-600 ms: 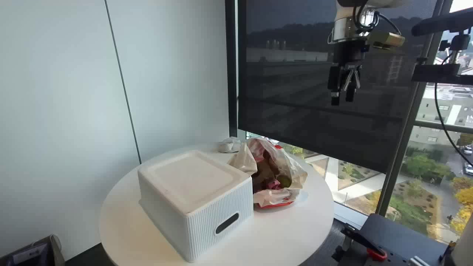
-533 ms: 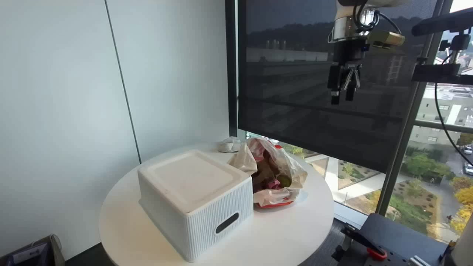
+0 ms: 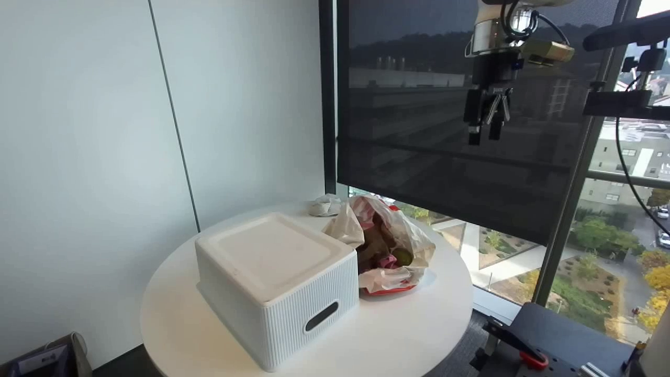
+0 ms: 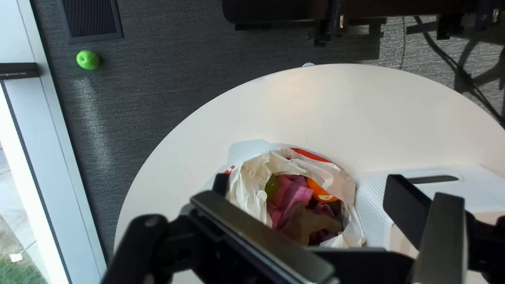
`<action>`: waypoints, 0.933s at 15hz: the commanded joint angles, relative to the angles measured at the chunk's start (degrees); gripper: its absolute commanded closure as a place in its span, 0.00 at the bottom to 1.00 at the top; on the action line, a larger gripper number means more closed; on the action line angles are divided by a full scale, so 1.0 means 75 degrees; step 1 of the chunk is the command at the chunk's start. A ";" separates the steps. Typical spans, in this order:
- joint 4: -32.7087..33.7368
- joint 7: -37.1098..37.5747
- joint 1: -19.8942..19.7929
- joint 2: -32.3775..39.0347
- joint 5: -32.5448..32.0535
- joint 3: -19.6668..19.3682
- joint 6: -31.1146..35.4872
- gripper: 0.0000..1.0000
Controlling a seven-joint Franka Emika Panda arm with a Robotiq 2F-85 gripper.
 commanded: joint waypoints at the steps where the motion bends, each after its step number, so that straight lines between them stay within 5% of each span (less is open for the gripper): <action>1: 0.0012 -0.0025 -0.0059 0.0012 0.0031 0.0053 -0.0011 0.00; 7: -0.1590 0.0390 0.0262 0.1260 0.0241 0.0312 0.1819 0.00; 14: -0.2501 0.1361 0.1168 0.3577 0.1730 0.1392 0.6448 0.00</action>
